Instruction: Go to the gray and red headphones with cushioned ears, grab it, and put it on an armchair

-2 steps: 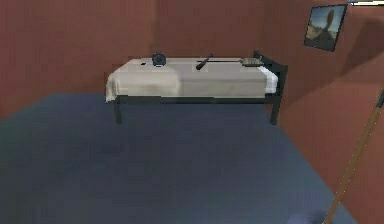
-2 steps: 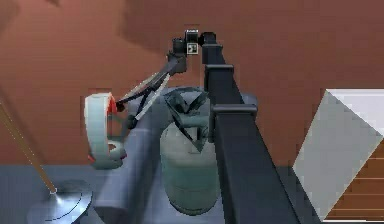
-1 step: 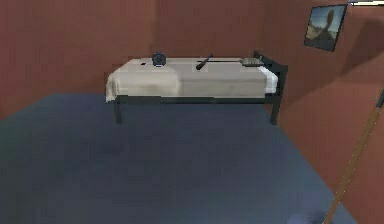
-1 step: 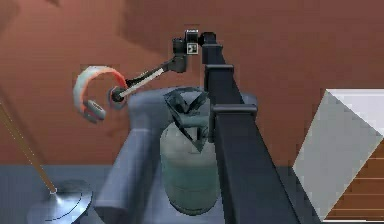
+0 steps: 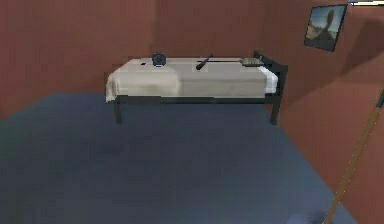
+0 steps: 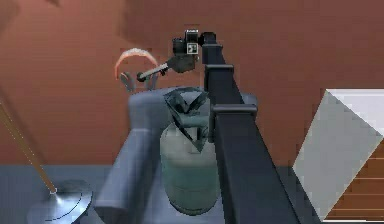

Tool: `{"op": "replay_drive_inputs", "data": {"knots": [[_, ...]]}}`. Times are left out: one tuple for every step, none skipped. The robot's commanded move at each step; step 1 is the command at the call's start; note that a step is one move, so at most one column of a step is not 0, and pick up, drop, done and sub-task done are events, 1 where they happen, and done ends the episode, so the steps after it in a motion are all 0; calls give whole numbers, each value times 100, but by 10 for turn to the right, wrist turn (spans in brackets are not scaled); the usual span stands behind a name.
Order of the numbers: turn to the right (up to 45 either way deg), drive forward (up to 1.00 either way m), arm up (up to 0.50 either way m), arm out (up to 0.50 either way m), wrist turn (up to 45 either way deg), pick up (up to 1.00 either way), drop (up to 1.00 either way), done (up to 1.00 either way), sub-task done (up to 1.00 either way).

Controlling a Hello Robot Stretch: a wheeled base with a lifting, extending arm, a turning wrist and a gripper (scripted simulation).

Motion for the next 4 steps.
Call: {"op": "replay_drive_inputs", "data": {"knots": [[0,0,0,0,360,0,0,0,0],[0,0,-32,0,0,0,0,0,0],[0,0,-32,0,0,0,0,0,0],[0,0,0,0,0,0,100,0,0]]}}
